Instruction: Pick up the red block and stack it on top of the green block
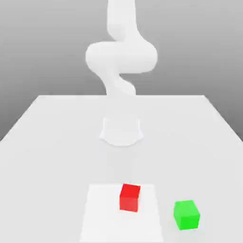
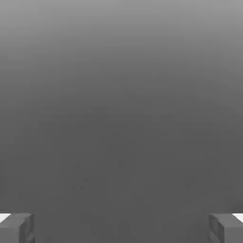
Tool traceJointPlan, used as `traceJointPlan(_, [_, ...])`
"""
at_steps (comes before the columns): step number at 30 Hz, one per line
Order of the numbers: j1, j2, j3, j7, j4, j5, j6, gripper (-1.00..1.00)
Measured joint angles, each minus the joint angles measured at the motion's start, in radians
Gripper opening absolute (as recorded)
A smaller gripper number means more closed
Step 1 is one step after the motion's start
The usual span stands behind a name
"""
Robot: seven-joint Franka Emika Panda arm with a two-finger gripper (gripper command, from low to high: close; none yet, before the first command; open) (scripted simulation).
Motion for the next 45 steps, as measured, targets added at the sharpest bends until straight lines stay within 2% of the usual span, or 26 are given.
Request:
traceJointPlan(7, [0.052, 0.272, -0.028, 0.009, -0.154, 0.103, 0.152, 0.00])
traceJointPlan(12, [0.067, 0.465, -0.008, 0.052, -0.264, 0.130, 0.264, 0.00])
traceJointPlan(16, [0.061, 0.608, 0.016, 0.130, -0.352, 0.087, 0.357, 0.00])
traceJointPlan(19, [0.058, 0.704, 0.011, 0.229, -0.413, -0.007, 0.425, 0.00])
traceJointPlan(22, [0.059, 0.786, 0.006, 0.257, -0.417, -0.038, 0.493, 0.00])
traceJointPlan(28, [0.055, 0.953, 0.013, 0.255, -0.397, -0.031, 0.635, 0.00])
traceJointPlan(29, [0.053, 0.967, 0.015, 0.254, -0.395, -0.029, 0.647, -1.00])
traceJointPlan(36, [0.052, 0.964, 0.015, 0.257, -0.396, -0.033, 0.645, -1.00])
traceJointPlan(45, [0.053, 0.743, 0.017, 0.258, -0.424, -0.042, 0.452, -1.00])
